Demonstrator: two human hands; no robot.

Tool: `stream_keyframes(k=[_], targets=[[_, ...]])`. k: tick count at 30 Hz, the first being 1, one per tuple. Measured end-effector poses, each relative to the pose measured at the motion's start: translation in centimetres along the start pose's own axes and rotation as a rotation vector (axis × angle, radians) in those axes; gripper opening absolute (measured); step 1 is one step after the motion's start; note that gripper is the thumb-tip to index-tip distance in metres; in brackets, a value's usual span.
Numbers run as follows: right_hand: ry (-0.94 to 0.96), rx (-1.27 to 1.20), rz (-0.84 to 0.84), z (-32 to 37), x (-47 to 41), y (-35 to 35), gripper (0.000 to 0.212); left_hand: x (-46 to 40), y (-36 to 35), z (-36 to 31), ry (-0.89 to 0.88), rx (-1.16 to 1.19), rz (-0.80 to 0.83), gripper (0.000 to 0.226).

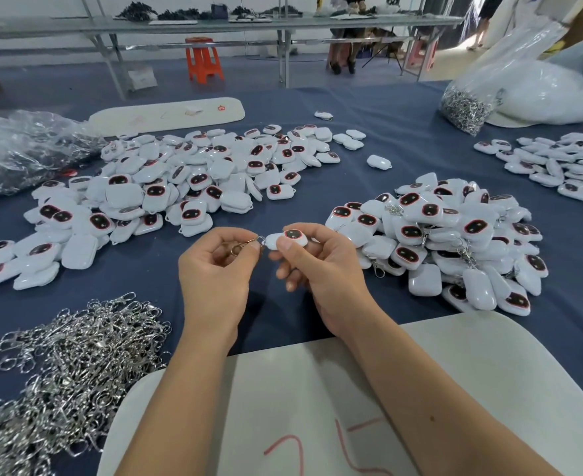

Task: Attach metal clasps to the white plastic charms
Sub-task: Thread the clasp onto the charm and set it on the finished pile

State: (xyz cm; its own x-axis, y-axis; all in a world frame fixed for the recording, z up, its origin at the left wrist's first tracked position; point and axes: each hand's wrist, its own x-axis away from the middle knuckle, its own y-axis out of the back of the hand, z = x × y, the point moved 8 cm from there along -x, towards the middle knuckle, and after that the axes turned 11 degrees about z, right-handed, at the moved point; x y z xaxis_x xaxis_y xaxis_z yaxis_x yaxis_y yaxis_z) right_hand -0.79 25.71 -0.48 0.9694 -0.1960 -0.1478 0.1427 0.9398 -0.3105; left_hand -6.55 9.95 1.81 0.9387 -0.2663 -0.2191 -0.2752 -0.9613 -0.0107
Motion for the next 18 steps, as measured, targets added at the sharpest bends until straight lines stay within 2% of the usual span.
stream_keyframes(k=[5,9,13,18], targets=[[0.001,-0.020,-0.012,0.1,0.1,0.0,0.019,-0.1,0.0,-0.6,-0.065,-0.176,0.034,0.010],[0.026,-0.002,-0.011,0.4,0.2,-0.1,0.019,0.1,-0.2,-1.0,-0.065,-0.248,0.032,0.018],[0.032,-0.009,-0.030,0.4,0.2,0.1,0.022,0.5,-0.9,-2.5,-0.168,-0.466,0.079,0.024],[0.034,0.012,-0.035,0.4,0.2,0.1,0.025,0.5,-1.4,-3.3,-0.246,-0.602,0.165,0.025]])
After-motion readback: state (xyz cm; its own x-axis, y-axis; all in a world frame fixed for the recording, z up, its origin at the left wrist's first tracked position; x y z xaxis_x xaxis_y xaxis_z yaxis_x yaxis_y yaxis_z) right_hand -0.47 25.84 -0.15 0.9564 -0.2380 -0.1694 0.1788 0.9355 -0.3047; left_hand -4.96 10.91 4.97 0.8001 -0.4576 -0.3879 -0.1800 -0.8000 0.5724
